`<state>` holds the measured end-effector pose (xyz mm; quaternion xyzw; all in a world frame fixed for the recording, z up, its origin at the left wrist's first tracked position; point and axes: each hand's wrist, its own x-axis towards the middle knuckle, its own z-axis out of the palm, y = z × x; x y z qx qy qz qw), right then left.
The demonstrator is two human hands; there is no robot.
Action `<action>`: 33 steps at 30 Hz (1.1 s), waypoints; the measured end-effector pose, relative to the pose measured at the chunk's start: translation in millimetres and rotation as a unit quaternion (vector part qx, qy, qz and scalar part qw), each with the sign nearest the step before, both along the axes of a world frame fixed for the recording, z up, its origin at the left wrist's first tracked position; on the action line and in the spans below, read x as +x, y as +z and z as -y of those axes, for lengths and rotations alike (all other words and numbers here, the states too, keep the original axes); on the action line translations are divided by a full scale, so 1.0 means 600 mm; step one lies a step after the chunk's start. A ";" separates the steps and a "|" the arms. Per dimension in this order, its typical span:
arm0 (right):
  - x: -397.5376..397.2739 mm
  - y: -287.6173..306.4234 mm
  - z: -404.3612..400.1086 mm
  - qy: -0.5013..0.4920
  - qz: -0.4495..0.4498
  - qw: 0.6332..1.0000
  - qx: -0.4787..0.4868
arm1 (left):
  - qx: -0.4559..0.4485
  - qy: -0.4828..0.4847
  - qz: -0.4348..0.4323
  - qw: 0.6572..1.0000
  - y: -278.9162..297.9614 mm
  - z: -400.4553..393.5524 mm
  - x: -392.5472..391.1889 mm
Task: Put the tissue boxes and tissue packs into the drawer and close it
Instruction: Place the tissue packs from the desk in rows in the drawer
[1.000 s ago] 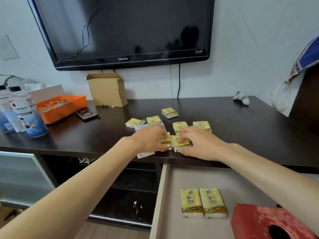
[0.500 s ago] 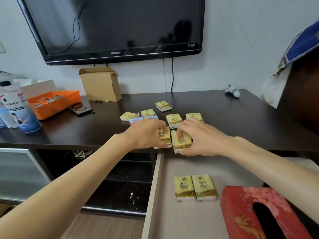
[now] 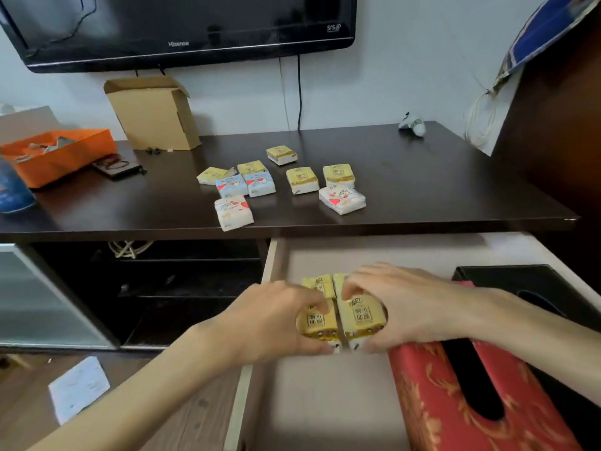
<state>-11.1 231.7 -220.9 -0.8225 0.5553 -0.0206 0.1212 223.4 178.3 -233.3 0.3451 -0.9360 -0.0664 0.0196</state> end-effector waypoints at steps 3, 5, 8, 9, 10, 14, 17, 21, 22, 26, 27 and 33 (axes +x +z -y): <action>0.010 -0.012 -0.009 0.013 -0.038 0.999 -0.008 | -0.001 -0.020 0.003 1.000 -0.020 -0.007 -0.009; 0.013 -0.014 -0.008 0.008 -0.056 0.998 -0.008 | -0.005 -0.037 0.003 0.999 -0.031 -0.011 -0.013; 0.020 -0.018 -0.001 0.000 -0.066 0.998 0.009 | -0.022 -0.051 0.020 0.998 -0.050 -0.017 -0.015; 0.022 -0.020 0.000 -0.001 -0.068 0.998 0.015 | -0.033 -0.053 0.025 0.998 -0.054 -0.017 -0.015; 0.024 -0.023 0.001 -0.002 -0.068 0.997 0.020 | -0.042 -0.054 0.027 0.997 -0.057 -0.016 -0.015; 0.014 -0.025 0.005 -0.007 -0.035 0.999 0.004 | -0.048 -0.067 0.015 0.996 -0.056 -0.011 -0.013; -0.001 -0.018 0.018 -0.025 -0.011 0.999 -0.022 | -0.042 -0.070 -0.012 0.997 -0.043 0.009 -0.006; 0.001 -0.005 0.044 -0.047 -0.073 0.995 0.044 | -0.025 -0.088 0.031 0.995 -0.032 0.046 -0.011; 0.007 -0.003 0.050 -0.055 -0.104 0.990 0.084 | -0.014 -0.090 0.058 0.994 -0.033 0.051 -0.017; 0.039 -0.008 0.063 -0.061 -0.207 0.966 0.140 | 0.036 -0.082 0.133 0.987 -0.041 0.069 -0.037; 0.045 -0.010 0.064 -0.057 -0.217 0.967 0.123 | 0.044 -0.080 0.136 0.986 -0.041 0.072 -0.039; 0.049 -0.012 0.056 -0.069 -0.214 0.972 0.064 | 0.063 -0.083 0.112 0.988 -0.039 0.083 -0.041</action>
